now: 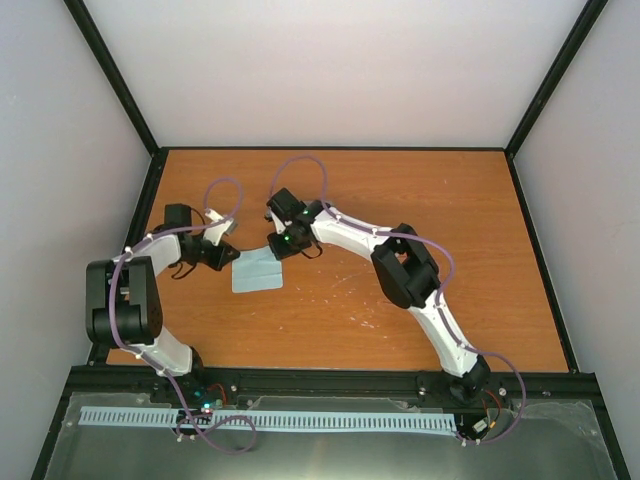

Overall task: Organize the sunglasses
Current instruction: Fold the glasses cleaning cloth at the center of the board.

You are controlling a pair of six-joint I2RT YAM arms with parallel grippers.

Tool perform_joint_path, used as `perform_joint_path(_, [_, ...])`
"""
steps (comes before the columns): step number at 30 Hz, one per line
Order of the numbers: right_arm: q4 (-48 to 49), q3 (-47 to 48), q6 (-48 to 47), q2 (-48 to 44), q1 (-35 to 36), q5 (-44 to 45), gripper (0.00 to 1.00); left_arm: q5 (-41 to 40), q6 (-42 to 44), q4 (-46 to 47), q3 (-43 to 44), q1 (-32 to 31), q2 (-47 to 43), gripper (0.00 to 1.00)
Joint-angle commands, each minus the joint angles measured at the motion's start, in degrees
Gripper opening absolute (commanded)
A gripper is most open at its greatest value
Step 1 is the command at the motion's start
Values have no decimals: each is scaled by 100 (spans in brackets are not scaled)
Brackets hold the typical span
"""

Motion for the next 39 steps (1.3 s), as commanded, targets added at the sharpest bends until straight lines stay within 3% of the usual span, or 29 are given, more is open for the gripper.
perform_joint_path(1, [562,-415,0,-498,47,-118,3,102,224,-5,-221,-68,-236,0])
perform_joint_path(27, [823,-1566,-155,-979,257,-619,3,-142,1014,-122,-1120,-202,-1058,0])
perform_joint_path(32, [644,-1627,-201,-983,259,-620,20,-389,1424,-263,-1194,-202,-1138,1])
perform_joint_path(39, [742,-1964,-143,-1384,238,-340,28,-506,1790,-291,-1208,-219,-1153,2])
